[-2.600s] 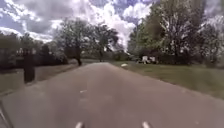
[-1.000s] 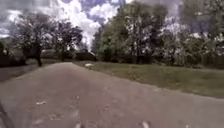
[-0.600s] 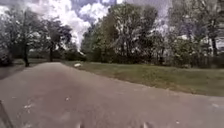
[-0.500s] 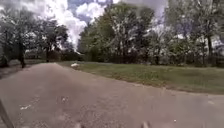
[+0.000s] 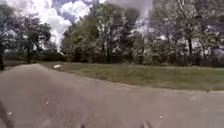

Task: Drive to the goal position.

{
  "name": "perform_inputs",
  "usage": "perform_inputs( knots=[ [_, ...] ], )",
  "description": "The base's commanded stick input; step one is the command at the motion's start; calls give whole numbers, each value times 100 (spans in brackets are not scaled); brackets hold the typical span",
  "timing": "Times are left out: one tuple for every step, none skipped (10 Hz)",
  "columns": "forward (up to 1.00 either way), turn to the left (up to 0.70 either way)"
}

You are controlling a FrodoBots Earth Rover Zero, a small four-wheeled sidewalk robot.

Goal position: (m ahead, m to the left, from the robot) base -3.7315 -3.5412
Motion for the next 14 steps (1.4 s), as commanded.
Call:
perform_inputs(
  knots=[
    [0, -45],
    [0, -45],
    [0, -45],
    [0, -45],
    [0, -45],
    [0, -45],
    [0, -45],
    [0, -45],
    [0, -45],
    [0, -45],
    [0, -45],
    [0, -45],
    [0, -45],
    [0, -45]
  ],
)
